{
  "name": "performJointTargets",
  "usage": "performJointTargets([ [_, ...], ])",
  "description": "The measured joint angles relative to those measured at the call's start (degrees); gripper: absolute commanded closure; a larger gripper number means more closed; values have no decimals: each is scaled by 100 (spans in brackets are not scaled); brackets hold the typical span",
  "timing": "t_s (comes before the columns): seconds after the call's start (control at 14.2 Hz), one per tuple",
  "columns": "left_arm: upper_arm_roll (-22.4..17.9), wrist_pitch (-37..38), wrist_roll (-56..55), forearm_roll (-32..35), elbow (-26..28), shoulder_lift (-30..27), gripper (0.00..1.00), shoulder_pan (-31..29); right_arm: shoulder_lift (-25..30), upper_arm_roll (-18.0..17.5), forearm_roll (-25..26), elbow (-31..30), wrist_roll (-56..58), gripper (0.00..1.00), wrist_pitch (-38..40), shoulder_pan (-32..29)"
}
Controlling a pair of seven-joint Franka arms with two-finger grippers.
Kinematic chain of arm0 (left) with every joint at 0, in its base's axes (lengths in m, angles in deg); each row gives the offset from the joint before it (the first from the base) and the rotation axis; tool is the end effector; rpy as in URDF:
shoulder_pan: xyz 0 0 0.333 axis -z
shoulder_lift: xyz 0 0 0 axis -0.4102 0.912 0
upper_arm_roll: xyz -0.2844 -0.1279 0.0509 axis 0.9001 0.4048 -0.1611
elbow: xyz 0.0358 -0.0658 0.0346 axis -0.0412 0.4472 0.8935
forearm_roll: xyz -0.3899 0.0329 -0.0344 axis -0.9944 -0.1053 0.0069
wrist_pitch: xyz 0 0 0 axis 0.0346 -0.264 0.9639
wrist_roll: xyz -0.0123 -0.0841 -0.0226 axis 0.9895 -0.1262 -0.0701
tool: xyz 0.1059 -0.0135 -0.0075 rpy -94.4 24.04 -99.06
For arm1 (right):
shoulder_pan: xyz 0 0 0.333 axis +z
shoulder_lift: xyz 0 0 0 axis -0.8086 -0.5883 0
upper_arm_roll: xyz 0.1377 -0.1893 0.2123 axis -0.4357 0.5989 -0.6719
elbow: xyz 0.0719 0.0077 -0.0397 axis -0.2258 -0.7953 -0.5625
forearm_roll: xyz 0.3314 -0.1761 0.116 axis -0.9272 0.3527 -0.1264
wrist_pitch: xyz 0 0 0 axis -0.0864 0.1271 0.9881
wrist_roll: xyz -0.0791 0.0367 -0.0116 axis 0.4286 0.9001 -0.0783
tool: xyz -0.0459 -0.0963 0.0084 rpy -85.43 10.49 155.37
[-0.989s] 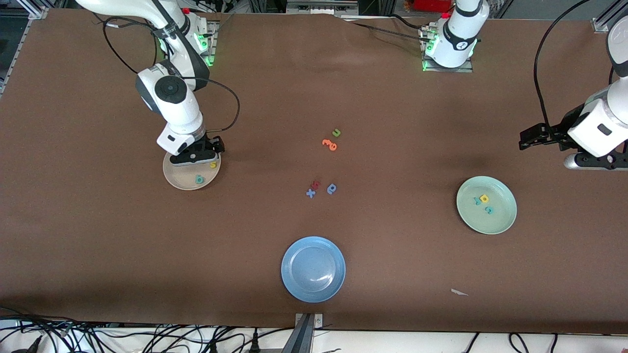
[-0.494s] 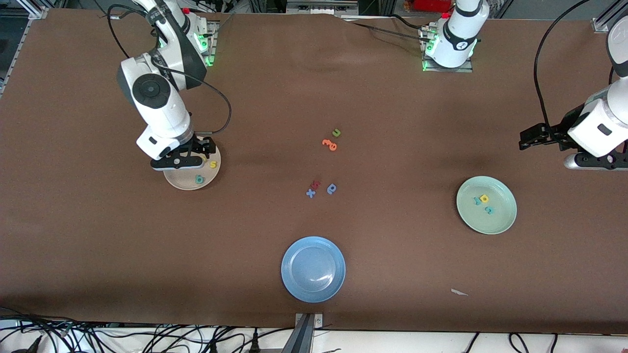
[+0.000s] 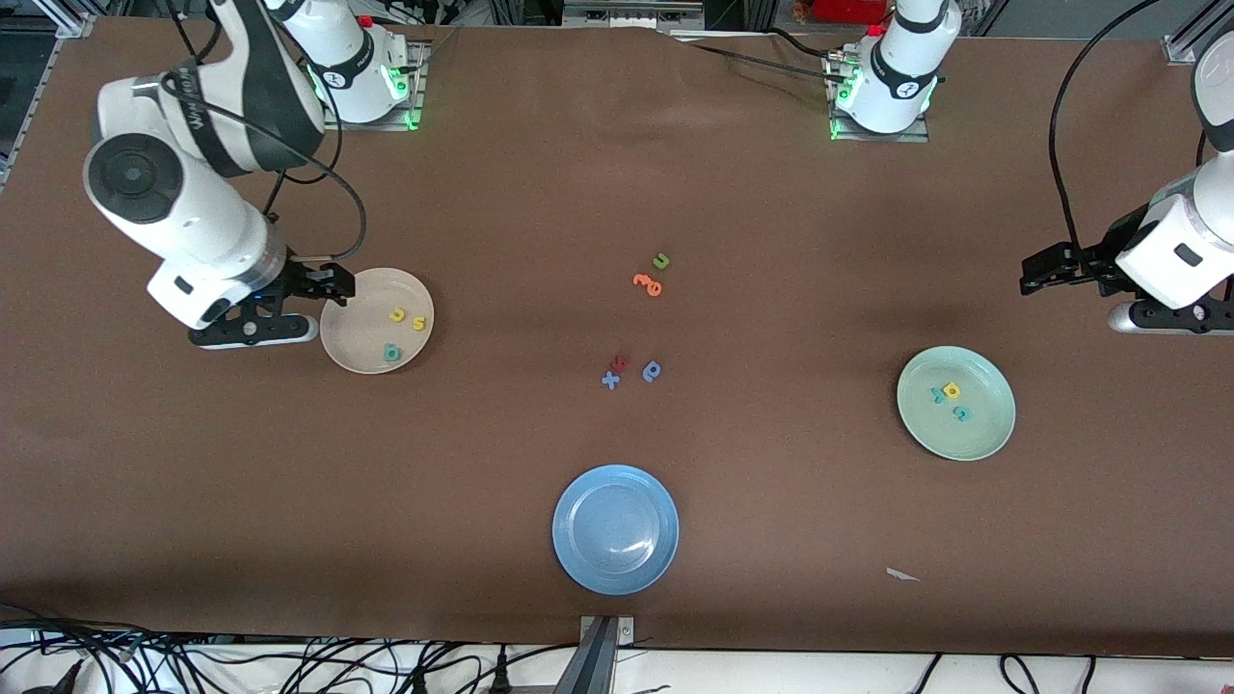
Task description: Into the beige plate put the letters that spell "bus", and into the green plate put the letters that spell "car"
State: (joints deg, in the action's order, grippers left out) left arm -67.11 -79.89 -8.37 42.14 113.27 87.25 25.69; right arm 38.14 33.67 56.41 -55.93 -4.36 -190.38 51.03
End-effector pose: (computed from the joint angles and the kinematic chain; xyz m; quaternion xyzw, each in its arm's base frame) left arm 0.5866 0.0069 0.5390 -0.9986 0.0004 0.0521 0.0017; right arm 0.5852 0.1164 0.4563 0.9961 0.0636 -0.0497 0.0364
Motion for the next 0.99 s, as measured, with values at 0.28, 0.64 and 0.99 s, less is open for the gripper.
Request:
performJointTargets([
  [0.28, 0, 2, 0, 0, 0, 0, 0, 0, 48, 1196, -366, 861, 842, 1, 831, 508],
  [0.64, 0, 3, 0, 0, 0, 1, 0, 0, 39, 1357, -367, 1951, 904, 1, 1878, 662],
  [0.99, 0, 3, 0, 0, 0, 0, 0, 0, -58, 1360, -367, 2052, 903, 1, 1949, 676],
])
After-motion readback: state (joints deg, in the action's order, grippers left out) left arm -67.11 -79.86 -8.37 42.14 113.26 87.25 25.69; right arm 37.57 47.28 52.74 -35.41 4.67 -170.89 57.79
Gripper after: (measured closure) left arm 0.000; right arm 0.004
